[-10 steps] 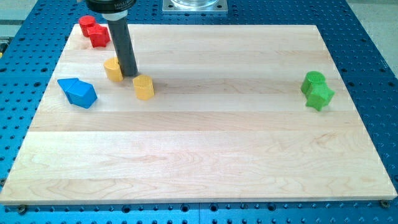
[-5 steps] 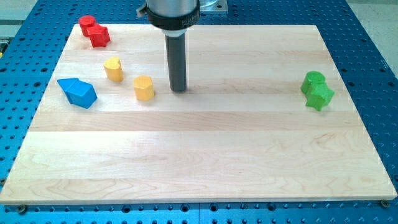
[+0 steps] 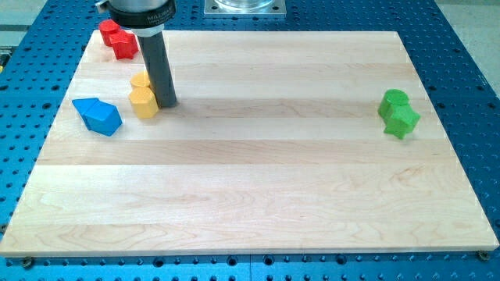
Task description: Push the yellow hexagon into the yellow heart
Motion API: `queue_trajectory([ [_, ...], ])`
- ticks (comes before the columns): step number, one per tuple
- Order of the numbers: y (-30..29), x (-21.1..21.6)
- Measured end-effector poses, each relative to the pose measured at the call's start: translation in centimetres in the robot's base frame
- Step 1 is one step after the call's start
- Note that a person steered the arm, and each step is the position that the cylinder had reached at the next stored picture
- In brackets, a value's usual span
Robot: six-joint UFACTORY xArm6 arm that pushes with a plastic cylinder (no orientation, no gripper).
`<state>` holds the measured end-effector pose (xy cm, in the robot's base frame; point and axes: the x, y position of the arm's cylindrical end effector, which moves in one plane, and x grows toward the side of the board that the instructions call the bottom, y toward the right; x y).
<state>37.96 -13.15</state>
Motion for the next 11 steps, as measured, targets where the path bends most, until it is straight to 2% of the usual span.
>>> queue_trajectory([
  [2, 2.8, 5.3],
  [4, -2.9, 6.3],
  [5, -3.1, 5.4],
  [6, -3.1, 1.8],
  [7, -3.1, 0.1],
  [8, -3.1, 0.1],
  [9, -6.9, 0.1],
  [10, -11.0, -1.9],
  [11, -13.8, -5.7],
])
